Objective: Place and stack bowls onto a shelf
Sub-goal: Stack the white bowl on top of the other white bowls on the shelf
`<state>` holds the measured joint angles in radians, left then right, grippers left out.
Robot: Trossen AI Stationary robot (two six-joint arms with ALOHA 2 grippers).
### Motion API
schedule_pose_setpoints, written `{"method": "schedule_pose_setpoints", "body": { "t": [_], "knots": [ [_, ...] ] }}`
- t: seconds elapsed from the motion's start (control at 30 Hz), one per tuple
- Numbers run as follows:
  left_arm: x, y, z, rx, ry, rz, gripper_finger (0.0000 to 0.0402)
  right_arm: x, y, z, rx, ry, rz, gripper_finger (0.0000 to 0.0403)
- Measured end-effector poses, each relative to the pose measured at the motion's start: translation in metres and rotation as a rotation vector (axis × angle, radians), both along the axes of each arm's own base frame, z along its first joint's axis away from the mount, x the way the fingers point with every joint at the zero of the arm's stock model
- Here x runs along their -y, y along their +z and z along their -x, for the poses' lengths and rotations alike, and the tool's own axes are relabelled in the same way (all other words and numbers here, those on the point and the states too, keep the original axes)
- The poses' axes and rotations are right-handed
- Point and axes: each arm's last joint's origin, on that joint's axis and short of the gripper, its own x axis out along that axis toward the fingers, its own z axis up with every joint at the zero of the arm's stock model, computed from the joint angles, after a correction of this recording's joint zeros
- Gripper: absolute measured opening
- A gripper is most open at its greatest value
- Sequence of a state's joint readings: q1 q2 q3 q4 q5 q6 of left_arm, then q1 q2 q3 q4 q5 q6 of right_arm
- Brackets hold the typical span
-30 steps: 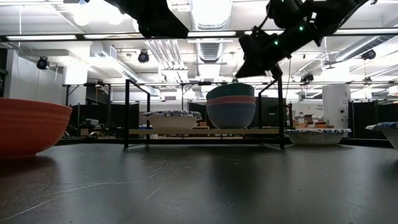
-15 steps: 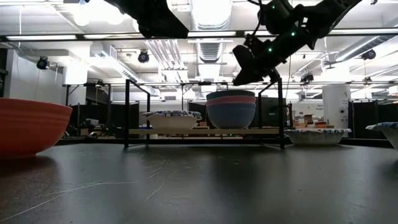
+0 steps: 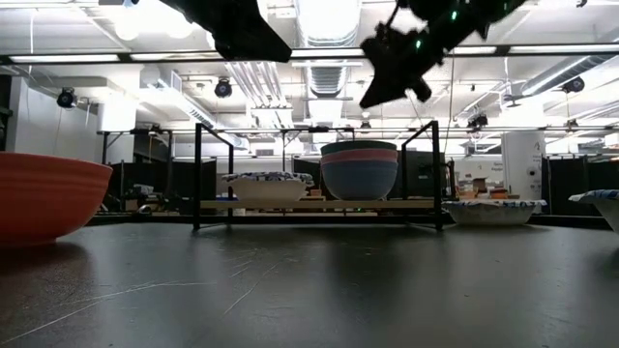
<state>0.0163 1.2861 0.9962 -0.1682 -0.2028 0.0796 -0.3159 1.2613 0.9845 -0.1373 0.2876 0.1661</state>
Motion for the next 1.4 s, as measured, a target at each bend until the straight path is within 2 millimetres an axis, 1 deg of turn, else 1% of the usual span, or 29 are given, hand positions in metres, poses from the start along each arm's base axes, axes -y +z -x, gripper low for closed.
{"method": "schedule_pose_setpoints", "body": {
  "t": [0.17,0.27,0.37,0.47,0.6,0.7,0.83,1.0,1.1,1.23,1.3,1.4],
  "knots": [
    [0.0,-0.001,0.0,-0.005,0.007,0.013,0.0098,-0.027,0.021,0.001,-0.111,0.077,-0.052,0.0009],
    [0.0,-0.001,0.0,-0.003,0.015,0.03,0.0098,-0.045,0.032,0.007,-0.166,0.115,-0.091,0.0009],
    [0.0,-0.002,0.001,0.0,0.031,0.063,0.0098,-0.06,0.034,0.014,-0.228,0.143,-0.128,0.0009],
    [0.0,-0.003,0.001,0.001,0.055,0.116,0.0098,-0.071,0.032,0.023,-0.282,0.152,-0.166,0.0009],
    [0.003,-0.006,0.003,-0.016,0.093,0.199,0.0098,-0.078,0.022,0.041,-0.382,0.117,-0.231,0.0009],
    [0.007,-0.01,0.005,-0.05,0.112,0.25,0.0098,-0.08,0.01,0.053,-0.439,0.089,-0.27,0.0009],
    [0.01,-0.015,0.008,-0.1,0.157,0.326,0.0098,-0.082,-0.008,0.068,-0.472,0.069,-0.335,0.0009],
    [0.013,-0.019,0.011,-0.133,0.199,0.386,0.0098,-0.084,-0.028,0.081,-0.508,0.055,-0.408,0.0009],
    [0.013,-0.019,0.011,-0.133,0.201,0.39,0.0098,-0.086,-0.035,0.084,-0.545,0.122,-0.442,0.0013],
    [0.013,-0.019,0.011,-0.129,0.207,0.401,0.0098,-0.09,-0.038,0.086,-0.591,0.255,-0.464,0.004],
    [0.013,-0.019,0.011,-0.129,0.207,0.402,0.0097,-0.093,-0.039,0.086,-0.607,0.292,-0.467,0.0062],
    [0.013,-0.019,0.011,-0.127,0.207,0.401,0.0097,-0.096,-0.041,0.086,-0.651,0.352,-0.434,0.0106]
  ]
}}
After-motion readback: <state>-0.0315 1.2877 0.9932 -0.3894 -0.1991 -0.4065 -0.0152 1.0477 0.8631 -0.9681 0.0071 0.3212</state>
